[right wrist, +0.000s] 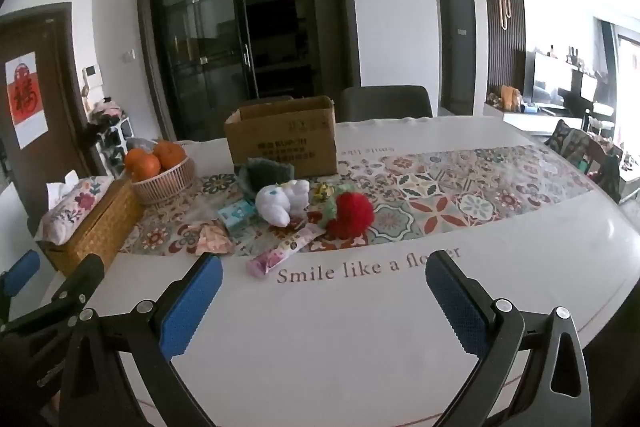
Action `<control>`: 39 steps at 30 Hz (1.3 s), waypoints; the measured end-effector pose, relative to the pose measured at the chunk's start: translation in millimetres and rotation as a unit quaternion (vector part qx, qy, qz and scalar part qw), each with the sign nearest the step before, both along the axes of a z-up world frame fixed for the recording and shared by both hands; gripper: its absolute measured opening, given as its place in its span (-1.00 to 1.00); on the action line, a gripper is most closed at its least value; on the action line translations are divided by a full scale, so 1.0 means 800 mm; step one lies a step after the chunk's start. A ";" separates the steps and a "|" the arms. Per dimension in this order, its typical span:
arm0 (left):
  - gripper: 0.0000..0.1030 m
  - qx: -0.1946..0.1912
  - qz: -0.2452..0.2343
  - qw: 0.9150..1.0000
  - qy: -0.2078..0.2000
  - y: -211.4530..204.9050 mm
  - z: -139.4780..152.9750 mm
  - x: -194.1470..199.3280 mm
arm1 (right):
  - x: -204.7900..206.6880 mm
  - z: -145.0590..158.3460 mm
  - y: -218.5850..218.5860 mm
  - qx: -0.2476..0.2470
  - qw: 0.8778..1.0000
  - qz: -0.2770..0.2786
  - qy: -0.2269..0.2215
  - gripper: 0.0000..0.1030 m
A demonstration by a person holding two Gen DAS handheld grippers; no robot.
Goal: Organize soft objects
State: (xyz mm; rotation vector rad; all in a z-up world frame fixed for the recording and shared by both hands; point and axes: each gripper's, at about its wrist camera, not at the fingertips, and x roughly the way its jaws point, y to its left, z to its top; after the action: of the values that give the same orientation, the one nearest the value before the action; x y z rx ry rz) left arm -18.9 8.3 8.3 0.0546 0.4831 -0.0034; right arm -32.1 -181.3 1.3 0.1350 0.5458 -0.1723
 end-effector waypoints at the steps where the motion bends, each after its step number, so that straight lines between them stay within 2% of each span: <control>1: 1.00 -0.001 -0.001 1.000 0.000 0.000 0.000 0.000 | -0.004 0.000 0.003 -0.002 1.000 0.001 -0.002 0.99; 39: 1.00 -0.002 -0.002 1.000 -0.003 0.000 0.003 -0.002 | -0.008 0.002 0.001 -0.006 1.000 -0.001 -0.008 0.99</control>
State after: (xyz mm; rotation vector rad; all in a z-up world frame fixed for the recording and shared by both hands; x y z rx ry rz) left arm -20.3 8.5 10.4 0.0517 0.4767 -0.0089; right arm -38.8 -180.3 3.2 0.1257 0.5290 -0.1753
